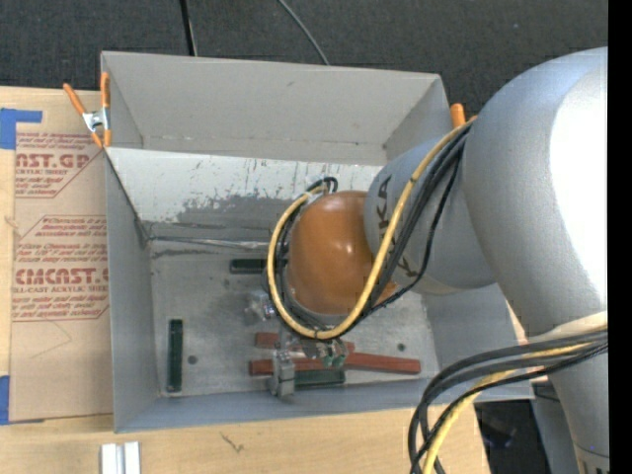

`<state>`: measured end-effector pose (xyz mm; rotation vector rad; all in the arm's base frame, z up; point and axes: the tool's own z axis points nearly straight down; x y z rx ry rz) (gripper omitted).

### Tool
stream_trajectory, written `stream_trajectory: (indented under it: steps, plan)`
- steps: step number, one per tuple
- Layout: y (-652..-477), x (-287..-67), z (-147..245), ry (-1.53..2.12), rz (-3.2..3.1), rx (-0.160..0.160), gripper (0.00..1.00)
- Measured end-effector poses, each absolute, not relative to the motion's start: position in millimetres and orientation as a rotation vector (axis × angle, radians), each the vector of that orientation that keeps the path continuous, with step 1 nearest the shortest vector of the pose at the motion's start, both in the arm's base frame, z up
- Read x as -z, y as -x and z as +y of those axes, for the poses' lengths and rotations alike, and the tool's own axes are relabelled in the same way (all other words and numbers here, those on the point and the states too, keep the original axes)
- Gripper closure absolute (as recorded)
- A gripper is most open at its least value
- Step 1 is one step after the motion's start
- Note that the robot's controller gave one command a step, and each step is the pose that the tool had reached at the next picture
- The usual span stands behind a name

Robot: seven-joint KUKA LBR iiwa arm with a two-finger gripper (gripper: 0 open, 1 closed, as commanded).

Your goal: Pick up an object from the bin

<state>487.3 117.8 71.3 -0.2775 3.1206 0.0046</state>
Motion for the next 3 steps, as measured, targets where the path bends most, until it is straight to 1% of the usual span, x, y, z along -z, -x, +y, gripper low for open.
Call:
stream_trajectory:
  steps: [1,2,3]
  plan:
    - [-485.2,-69.6,116.4,0.269,3.13,-0.003,1.0]
    - [-485.2,-69.6,116.3,0.268,3.13,-0.003,1.0]
    - [-484.1,-111.6,107.1,0.286,3.138,0.0,1.0]
